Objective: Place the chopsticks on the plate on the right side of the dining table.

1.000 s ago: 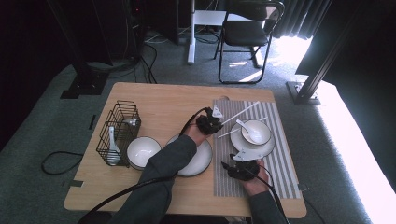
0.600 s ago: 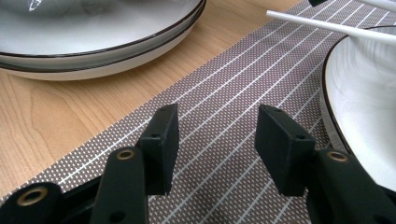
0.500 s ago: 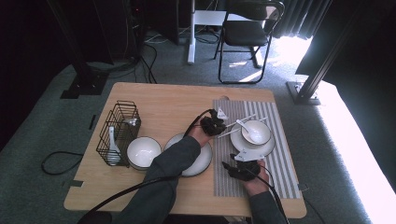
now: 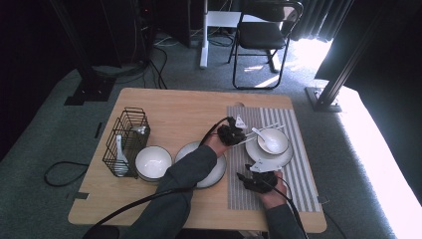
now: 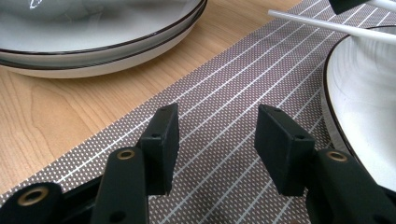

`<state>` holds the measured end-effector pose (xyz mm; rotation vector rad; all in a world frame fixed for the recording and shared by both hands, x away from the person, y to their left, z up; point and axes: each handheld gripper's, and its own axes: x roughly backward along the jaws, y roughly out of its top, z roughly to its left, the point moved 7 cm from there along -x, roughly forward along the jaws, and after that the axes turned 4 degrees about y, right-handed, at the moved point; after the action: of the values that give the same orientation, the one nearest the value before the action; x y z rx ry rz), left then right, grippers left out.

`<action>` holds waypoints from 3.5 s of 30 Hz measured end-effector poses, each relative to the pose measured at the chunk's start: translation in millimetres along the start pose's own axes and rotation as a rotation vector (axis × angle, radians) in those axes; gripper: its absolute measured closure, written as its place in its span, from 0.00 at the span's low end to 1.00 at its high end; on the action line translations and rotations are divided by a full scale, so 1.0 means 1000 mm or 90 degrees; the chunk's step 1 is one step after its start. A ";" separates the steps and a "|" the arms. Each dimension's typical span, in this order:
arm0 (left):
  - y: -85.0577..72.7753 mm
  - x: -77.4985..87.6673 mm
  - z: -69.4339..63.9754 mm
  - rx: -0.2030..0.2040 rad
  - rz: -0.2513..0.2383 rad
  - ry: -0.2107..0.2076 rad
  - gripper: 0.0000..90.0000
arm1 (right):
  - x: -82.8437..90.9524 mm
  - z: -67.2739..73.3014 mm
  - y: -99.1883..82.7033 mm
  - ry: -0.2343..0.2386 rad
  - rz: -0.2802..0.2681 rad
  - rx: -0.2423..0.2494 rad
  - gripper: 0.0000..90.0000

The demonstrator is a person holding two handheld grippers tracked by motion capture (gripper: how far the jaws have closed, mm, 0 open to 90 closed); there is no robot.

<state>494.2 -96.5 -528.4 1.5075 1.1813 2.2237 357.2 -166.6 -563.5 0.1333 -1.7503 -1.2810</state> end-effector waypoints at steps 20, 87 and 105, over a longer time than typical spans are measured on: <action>-0.003 -0.009 -0.007 -0.016 0.003 -0.021 0.95 | -0.001 0.001 -0.001 0.002 0.005 0.005 0.55; 0.004 -0.009 -0.018 -0.038 -0.012 -0.036 0.94 | -0.001 0.001 -0.003 0.002 0.009 0.007 0.54; 0.005 -0.007 -0.017 -0.049 -0.027 -0.025 0.78 | 0.000 0.001 -0.002 0.003 0.005 0.008 0.54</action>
<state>483.9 -112.1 -532.6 1.4754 1.0934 2.1766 355.6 -166.8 -565.7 0.1361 -1.7532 -1.2624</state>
